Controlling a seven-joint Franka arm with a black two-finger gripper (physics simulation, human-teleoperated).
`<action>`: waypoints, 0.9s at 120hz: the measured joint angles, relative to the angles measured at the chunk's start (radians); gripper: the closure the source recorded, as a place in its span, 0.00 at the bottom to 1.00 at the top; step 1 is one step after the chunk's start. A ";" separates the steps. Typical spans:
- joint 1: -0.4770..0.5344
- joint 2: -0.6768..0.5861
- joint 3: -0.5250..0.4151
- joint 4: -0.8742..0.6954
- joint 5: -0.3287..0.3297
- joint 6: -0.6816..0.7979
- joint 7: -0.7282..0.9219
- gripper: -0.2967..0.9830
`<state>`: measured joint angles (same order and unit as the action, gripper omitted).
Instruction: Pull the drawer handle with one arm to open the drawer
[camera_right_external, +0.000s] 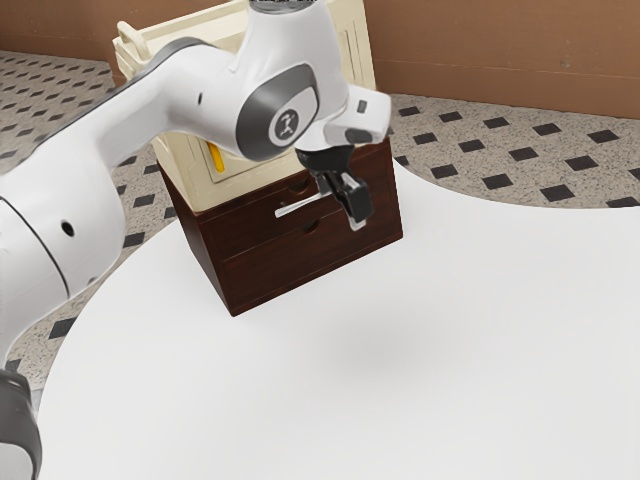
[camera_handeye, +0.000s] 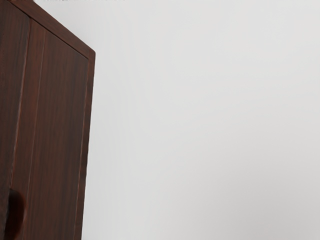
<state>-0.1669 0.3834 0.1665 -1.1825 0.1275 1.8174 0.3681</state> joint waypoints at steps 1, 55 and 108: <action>0.000 0.000 0.001 -0.001 0.001 0.002 0.002 0.28; 0.000 0.019 0.053 -0.039 0.038 0.094 0.072 0.37; 0.024 0.038 0.067 -0.028 0.045 0.132 0.096 0.39</action>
<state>-0.1429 0.4215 0.2333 -1.2108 0.1726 1.9493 0.4641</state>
